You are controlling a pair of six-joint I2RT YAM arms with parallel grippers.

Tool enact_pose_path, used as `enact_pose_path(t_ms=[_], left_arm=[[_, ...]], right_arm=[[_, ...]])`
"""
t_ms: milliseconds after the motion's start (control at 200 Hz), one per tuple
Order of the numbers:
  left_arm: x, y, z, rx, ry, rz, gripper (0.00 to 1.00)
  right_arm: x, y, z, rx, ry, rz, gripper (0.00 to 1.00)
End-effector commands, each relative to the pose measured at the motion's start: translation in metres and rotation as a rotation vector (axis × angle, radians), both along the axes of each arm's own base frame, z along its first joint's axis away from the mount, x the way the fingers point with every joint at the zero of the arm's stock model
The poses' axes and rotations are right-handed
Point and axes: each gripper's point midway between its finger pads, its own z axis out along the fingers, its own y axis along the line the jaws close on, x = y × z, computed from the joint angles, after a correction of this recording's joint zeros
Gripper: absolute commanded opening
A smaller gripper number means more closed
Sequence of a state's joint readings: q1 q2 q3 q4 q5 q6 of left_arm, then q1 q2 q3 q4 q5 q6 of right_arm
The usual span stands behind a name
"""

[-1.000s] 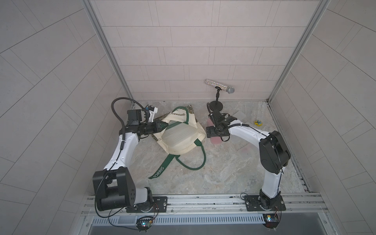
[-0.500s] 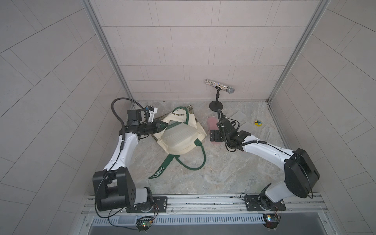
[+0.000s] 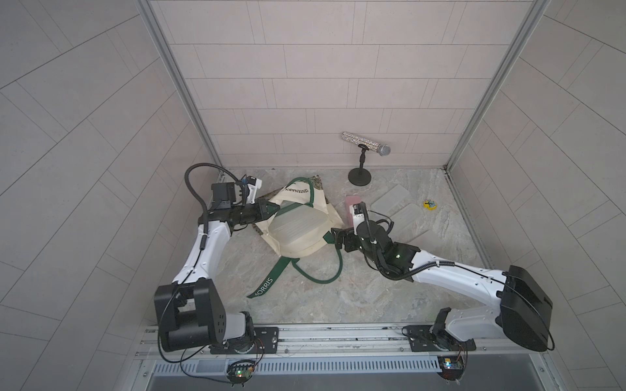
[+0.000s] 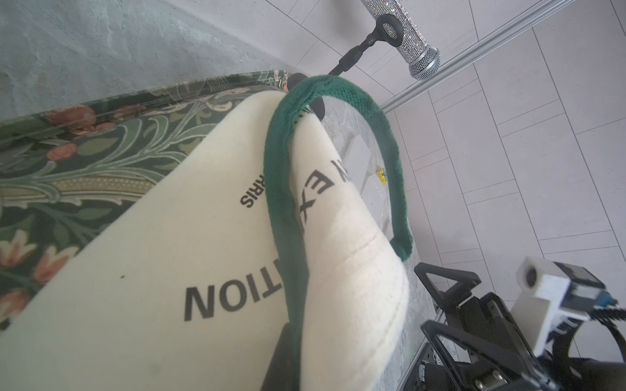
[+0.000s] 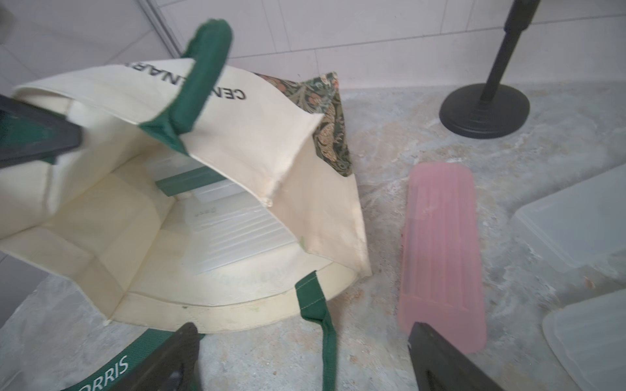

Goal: Take out the pencil case from the canvas bag
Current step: Place the pencil case at the center of the board.

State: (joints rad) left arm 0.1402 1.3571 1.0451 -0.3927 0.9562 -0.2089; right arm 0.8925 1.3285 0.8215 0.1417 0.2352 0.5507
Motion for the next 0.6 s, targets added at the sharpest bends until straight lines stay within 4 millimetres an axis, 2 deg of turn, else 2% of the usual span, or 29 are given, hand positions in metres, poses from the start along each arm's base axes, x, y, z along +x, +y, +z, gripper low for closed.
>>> enact_pose_path(t_ms=[0, 230, 595], left_arm=[[0.002, -0.001, 0.019, -0.016, -0.066, -0.013, 0.00], [0.002, -0.001, 0.020, -0.018, -0.068, -0.016, 0.00], [0.002, 0.000, 0.020, -0.016, -0.070, -0.016, 0.00]], right_arm=[[-0.005, 0.013, 0.029, 0.081, -0.114, 0.019, 1.00], [-0.026, 0.042, 0.026, 0.165, -0.146, 0.108, 1.00], [-0.044, 0.084, 0.005, 0.290, -0.152, 0.177, 1.00]])
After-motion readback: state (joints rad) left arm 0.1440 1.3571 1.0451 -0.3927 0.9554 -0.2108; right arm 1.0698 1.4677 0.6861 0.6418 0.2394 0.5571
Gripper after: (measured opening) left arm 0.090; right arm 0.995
